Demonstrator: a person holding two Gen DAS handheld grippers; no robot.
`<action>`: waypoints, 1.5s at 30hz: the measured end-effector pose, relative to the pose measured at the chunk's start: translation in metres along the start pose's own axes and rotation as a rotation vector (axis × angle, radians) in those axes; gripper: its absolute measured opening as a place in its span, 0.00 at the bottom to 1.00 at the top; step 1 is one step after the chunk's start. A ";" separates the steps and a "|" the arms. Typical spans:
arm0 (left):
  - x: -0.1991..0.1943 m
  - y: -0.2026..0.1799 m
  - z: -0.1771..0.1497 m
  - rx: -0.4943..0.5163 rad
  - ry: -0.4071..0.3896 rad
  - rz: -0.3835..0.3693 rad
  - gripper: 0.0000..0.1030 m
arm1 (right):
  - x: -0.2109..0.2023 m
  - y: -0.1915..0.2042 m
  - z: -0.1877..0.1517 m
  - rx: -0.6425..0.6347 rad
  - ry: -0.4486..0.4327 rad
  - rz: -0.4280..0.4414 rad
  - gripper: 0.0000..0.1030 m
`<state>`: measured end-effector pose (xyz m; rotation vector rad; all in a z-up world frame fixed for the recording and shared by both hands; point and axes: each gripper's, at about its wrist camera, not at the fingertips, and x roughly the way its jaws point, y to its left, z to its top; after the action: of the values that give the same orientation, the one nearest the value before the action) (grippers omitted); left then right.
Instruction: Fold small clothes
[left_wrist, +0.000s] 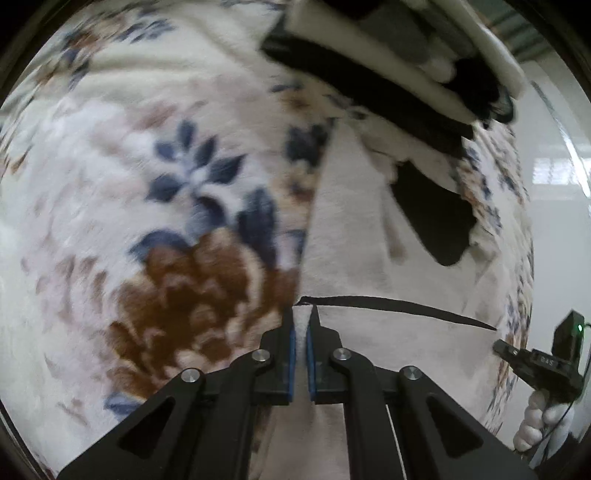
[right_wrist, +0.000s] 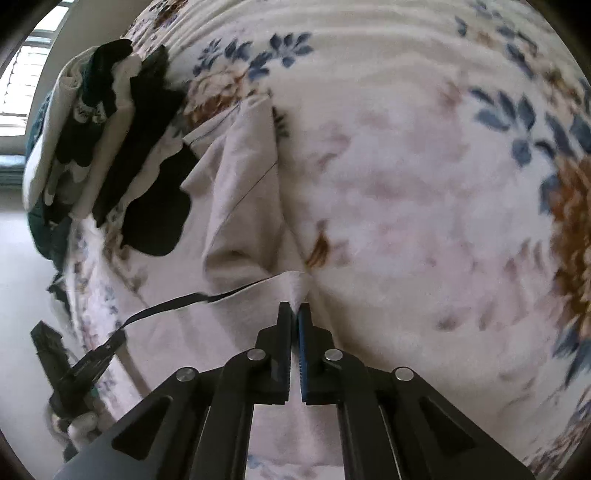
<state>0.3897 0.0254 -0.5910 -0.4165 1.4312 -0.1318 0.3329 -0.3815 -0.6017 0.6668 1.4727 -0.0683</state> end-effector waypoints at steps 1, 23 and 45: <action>0.003 0.004 0.001 -0.022 0.019 -0.002 0.03 | 0.003 -0.001 0.003 0.000 0.020 -0.015 0.03; 0.052 -0.059 0.139 0.244 -0.014 0.062 0.06 | 0.062 0.057 0.179 -0.144 0.073 0.022 0.23; -0.085 -0.015 -0.012 0.079 -0.101 -0.103 0.04 | -0.075 0.053 0.011 -0.359 -0.079 0.173 0.06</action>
<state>0.3677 0.0373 -0.5075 -0.4261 1.3008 -0.2461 0.3561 -0.3689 -0.5129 0.4888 1.3023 0.2943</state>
